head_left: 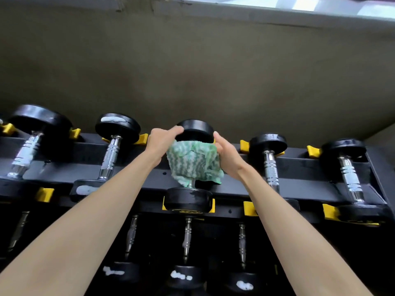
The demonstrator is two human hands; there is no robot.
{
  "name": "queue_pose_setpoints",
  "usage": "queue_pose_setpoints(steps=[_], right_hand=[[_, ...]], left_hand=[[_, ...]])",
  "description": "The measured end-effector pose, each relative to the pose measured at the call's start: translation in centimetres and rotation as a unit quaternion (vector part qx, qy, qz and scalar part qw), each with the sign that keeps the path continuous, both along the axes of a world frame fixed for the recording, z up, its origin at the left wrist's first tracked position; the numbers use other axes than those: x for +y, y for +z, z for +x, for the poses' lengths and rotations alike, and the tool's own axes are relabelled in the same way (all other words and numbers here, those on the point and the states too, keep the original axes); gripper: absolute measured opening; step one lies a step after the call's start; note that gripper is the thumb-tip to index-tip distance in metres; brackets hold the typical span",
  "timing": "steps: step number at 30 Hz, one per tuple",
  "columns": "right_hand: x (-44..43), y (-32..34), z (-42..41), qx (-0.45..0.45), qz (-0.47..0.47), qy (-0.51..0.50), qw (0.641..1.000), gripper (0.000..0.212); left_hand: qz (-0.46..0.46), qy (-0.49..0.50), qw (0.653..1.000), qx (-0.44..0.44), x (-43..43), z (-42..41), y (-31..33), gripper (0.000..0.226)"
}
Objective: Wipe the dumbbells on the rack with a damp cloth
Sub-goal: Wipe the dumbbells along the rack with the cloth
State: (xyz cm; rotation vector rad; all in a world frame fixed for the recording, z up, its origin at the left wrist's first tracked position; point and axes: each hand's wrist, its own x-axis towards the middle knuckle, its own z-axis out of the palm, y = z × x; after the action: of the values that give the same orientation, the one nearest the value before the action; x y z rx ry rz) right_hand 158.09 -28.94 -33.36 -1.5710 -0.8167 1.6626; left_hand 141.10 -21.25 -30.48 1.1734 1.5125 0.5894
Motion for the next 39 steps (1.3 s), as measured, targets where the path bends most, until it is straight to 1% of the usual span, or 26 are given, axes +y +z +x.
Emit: queue_pose_setpoints(steps=[1, 2, 3, 4, 5, 6, 7, 9, 10, 12, 14, 15, 16, 17, 18, 19, 20, 21, 22, 24, 25, 30, 33, 35, 39], right_hand=[[0.2, -0.3, -0.3, -0.029, 0.015, -0.013, 0.999, 0.050], [0.4, -0.7, -0.5, -0.069, 0.047, -0.025, 0.996, 0.027], [0.6, -0.8, -0.6, -0.113, 0.079, -0.041, 0.990, 0.010], [0.6, -1.2, -0.7, -0.148, 0.103, -0.064, 0.982, 0.022], [0.6, -1.7, -0.9, -0.162, 0.114, -0.092, 0.976, 0.033], [0.6, -2.4, -1.0, -0.163, 0.119, -0.136, 0.970, 0.039], [0.8, -3.1, -1.3, -0.168, 0.111, -0.182, 0.962, 0.040], [1.0, -4.0, -2.1, -0.201, 0.088, -0.253, 0.942, 0.035], [1.1, -4.4, -2.4, -0.223, 0.078, -0.273, 0.933, 0.031], [1.0, -4.6, -2.9, -0.286, 0.059, -0.271, 0.917, 0.020], [1.0, -4.6, -3.6, -0.323, 0.029, -0.234, 0.916, 0.006], [1.2, -4.7, -3.8, -0.321, 0.014, -0.214, 0.922, 0.007], [1.2, -4.8, -4.2, -0.306, 0.002, -0.192, 0.933, 0.014], [1.4, -4.8, -4.3, -0.270, -0.013, -0.180, 0.946, 0.018], [1.5, -4.5, -4.5, -0.197, -0.039, -0.185, 0.962, 0.019], [1.5, -4.1, -4.6, -0.105, -0.066, -0.199, 0.972, 0.019], [1.5, -4.0, -4.4, -0.030, -0.086, -0.209, 0.974, 0.024], [1.4, -3.9, -4.2, 0.013, -0.092, -0.198, 0.976, 0.033], [1.4, -3.8, -4.1, 0.008, -0.089, -0.173, 0.981, 0.039], [1.1, -3.6, -3.9, -0.059, -0.079, -0.133, 0.986, 0.043], [1.0, -3.5, -3.8, -0.081, -0.075, -0.123, 0.986, 0.042], [0.1, -3.6, -3.7, -0.080, -0.075, -0.112, 0.988, 0.034], [-0.6, -3.5, -3.8, -0.111, -0.095, -0.104, 0.984, 0.026], [-1.1, -3.3, -3.9, -0.143, -0.114, -0.085, 0.979, 0.032], [-2.3, -2.4, -4.0, -0.180, -0.126, -0.048, 0.974, 0.053]], left_hand=[[0.040, -0.055, 0.996, 0.053, 0.1, 0.2, -0.3, 0.034], [0.079, -0.106, 0.987, 0.092, 0.2, 0.3, -0.7, 0.041], [0.107, -0.142, 0.977, 0.120, 0.3, 0.3, -1.0, 0.044], [0.123, -0.160, 0.970, 0.134, 0.4, 0.3, -1.4, 0.043], [0.137, -0.170, 0.966, 0.141, 0.5, 0.1, -1.7, 0.037], [0.147, -0.174, 0.963, 0.144, 0.6, 0.0, -2.2, 0.033], [0.154, -0.174, 0.961, 0.148, 0.7, -0.2, -2.7, 0.031], [0.166, -0.172, 0.957, 0.164, 0.8, -0.3, -3.9, 0.026], [0.172, -0.166, 0.955, 0.173, 0.8, -0.2, -4.4, 0.022], [0.182, -0.145, 0.953, 0.194, 0.7, 0.0, -5.2, 0.017], [0.175, -0.133, 0.951, 0.218, 0.4, 0.3, -6.0, 0.018], [0.162, -0.139, 0.953, 0.213, 0.2, 0.5, -6.4, 0.021], [0.134, -0.136, 0.965, 0.182, 0.0, 0.6, -6.8, 0.022], [0.082, -0.114, 0.982, 0.126, -0.2, 0.8, -6.8, 0.023], [0.017, -0.081, 0.995, 0.057, -0.5, 0.9, -6.5, 0.023], [-0.048, -0.045, 0.998, -0.003, -0.6, 0.9, -6.2, 0.026], [-0.088, -0.031, 0.995, -0.037, -0.5, 1.0, -6.0, 0.029], [-0.088, -0.049, 0.994, -0.035, -0.5, 1.0, -5.9, 0.030], [-0.065, -0.078, 0.995, -0.019, -0.5, 1.0, -5.8, 0.030], [-0.020, -0.109, 0.994, 0.020, -0.7, 0.9, -5.7, 0.024], [-0.017, -0.116, 0.993, 0.030, -0.7, 0.8, -5.8, 0.023], [-0.044, -0.143, 0.988, 0.046, -1.6, 0.2, -5.4, 0.017], [-0.046, -0.163, 0.982, 0.080, -2.1, -0.1, -5.2, 0.017], [-0.048, -0.184, 0.977, 0.101, -2.6, -0.3, -5.0, 0.020], [-0.052, -0.246, 0.953, 0.170, -3.5, -0.8, -4.3, 0.020]])
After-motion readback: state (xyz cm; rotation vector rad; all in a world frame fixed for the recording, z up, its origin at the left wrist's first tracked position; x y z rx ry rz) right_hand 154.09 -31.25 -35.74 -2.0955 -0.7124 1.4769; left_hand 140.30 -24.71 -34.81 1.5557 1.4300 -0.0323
